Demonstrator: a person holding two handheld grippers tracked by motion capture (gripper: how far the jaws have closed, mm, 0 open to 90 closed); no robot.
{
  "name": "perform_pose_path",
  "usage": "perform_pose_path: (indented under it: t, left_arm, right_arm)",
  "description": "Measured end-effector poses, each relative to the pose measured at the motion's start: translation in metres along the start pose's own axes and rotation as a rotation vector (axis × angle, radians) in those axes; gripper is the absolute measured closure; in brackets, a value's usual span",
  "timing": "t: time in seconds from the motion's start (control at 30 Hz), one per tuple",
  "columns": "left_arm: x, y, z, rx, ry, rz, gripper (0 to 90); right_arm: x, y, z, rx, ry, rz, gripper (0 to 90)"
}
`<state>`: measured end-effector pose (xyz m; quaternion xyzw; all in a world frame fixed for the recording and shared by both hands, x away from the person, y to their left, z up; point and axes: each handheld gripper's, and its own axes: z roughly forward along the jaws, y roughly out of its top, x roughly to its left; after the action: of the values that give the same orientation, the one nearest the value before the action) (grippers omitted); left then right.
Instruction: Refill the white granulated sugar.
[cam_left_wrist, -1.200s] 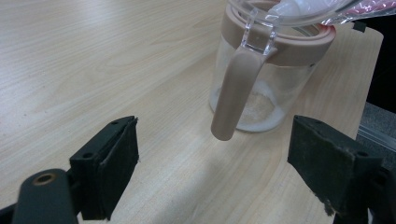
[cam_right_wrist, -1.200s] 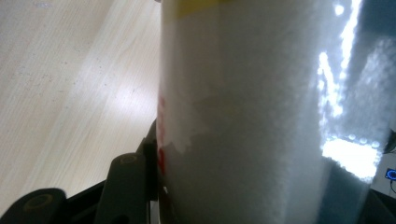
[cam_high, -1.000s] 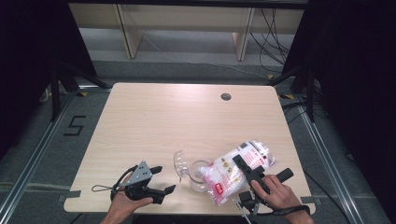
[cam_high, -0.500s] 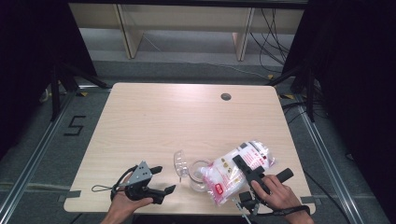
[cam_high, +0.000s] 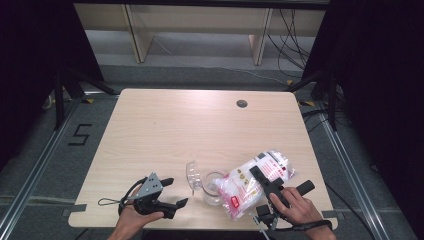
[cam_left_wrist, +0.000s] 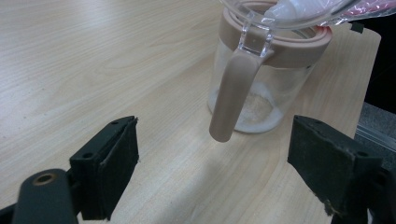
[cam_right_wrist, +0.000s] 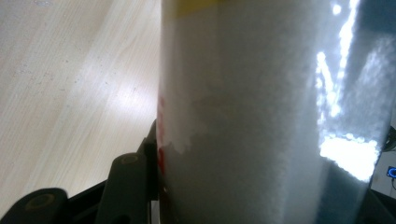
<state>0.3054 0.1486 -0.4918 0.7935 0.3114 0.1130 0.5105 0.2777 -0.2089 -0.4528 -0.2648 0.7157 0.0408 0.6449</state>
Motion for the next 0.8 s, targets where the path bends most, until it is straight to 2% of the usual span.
perform_pose_path:
  t: [0.1, 0.17, 0.3, 0.33, 0.37, 0.4, 0.5, 0.53, 0.63, 0.67, 0.73, 0.77, 0.8]
  left_arm:
    - [0.0001, 0.0000, 0.0002, -0.001, 0.000, -0.001, 15.8]
    - [-0.0003, 0.0001, 0.0000, 0.004, 0.006, -0.001, 15.8]
    - [0.0001, 0.0001, 0.0002, -0.002, 0.001, -0.002, 15.8]
    - [0.0004, 0.0002, 0.0001, -0.001, 0.001, 0.005, 15.8]
    - [0.0001, 0.0000, 0.0000, -0.001, 0.000, -0.001, 15.8]
    - [0.0001, 0.0000, 0.0000, -0.002, 0.000, -0.001, 15.8]
    - [0.0000, 0.0000, 0.0001, 0.001, 0.000, 0.001, 15.9]
    - [0.0000, 0.0002, -0.0004, 0.001, 0.000, 0.004, 15.8]
    - [0.0003, 0.0004, -0.0005, -0.006, 0.004, 0.007, 15.8]
    - [0.0020, 0.0008, -0.0014, 0.004, 0.002, 0.030, 15.9]
    - [0.0018, 0.0007, -0.0012, 0.004, 0.002, 0.028, 15.8]
    - [0.0013, 0.0006, -0.0008, -0.002, 0.001, 0.023, 15.9]
    - [0.0010, 0.0007, -0.0006, -0.005, 0.001, 0.021, 15.8]
  right_arm:
    - [-0.0005, -0.0002, -0.0007, 0.005, -0.007, -0.003, 52.4]
    - [0.0001, -0.0004, -0.0009, 0.008, -0.006, 0.015, 52.5]
    - [-0.0003, -0.0006, -0.0010, 0.007, -0.009, -0.011, 52.5]
    - [0.0000, -0.0004, -0.0006, 0.005, -0.003, -0.002, 52.5]
    - [-0.0008, -0.0006, -0.0003, 0.000, -0.001, -0.029, 52.5]
    - [0.0004, 0.0000, -0.0006, 0.005, 0.003, -0.014, 52.5]
    - [0.0006, 0.0001, -0.0005, 0.013, 0.013, -0.018, 52.6]
    - [0.0000, -0.0005, 0.0000, 0.005, 0.002, -0.040, 52.6]
    - [-0.0012, 0.0000, -0.0006, 0.004, 0.001, -0.032, 52.6]
    - [-0.0009, -0.0001, -0.0010, 0.008, 0.000, -0.023, 52.7]
    - [-0.0024, -0.0006, -0.0011, 0.002, -0.008, -0.040, 52.7]
    - [-0.0009, -0.0003, -0.0016, 0.009, -0.004, -0.007, 52.7]
    - [-0.0028, -0.0005, -0.0018, 0.007, -0.003, -0.027, 52.7]
